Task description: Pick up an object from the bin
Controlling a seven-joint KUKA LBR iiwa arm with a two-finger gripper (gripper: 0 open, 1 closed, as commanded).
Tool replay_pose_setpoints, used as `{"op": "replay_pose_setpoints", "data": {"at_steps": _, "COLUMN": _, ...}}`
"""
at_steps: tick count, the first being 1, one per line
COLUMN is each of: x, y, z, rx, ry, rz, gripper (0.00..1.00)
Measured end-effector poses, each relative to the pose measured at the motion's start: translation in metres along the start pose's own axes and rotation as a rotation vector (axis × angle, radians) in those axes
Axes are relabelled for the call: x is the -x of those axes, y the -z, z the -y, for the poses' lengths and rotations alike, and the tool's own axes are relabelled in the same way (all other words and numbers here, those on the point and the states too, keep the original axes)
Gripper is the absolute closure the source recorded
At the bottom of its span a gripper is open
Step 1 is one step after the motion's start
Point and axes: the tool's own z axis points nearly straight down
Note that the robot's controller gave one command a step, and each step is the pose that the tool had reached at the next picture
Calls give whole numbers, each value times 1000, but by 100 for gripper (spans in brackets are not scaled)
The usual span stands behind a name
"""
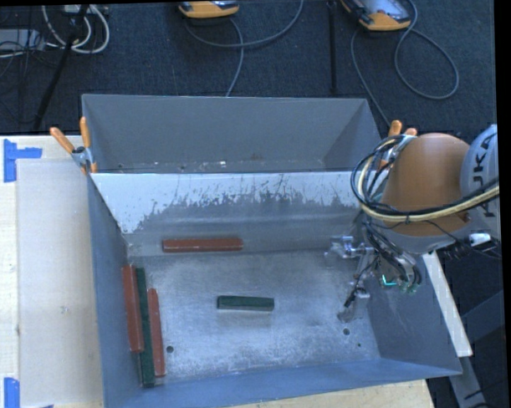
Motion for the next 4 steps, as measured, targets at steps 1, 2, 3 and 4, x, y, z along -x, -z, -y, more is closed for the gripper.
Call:
{"op": "replay_pose_setpoints", "data": {"at_steps": 1, "x": 32, "y": -80, "z": -89, "rx": 4, "ry": -13, "rz": 3, "gripper": 0}}
{"op": "replay_pose_setpoints", "data": {"at_steps": 2, "x": 12, "y": -44, "z": -151, "rx": 3, "ry": -55, "rz": 9, "gripper": 0}}
{"op": "replay_pose_setpoints", "data": {"at_steps": 3, "x": 2, "y": -47, "z": -155, "rx": 0, "ry": -95, "rz": 6, "gripper": 0}}
{"op": "replay_pose_setpoints", "data": {"at_steps": 4, "x": -8, "y": -77, "z": -160, "rx": 0, "ry": -274, "rz": 3, "gripper": 0}}
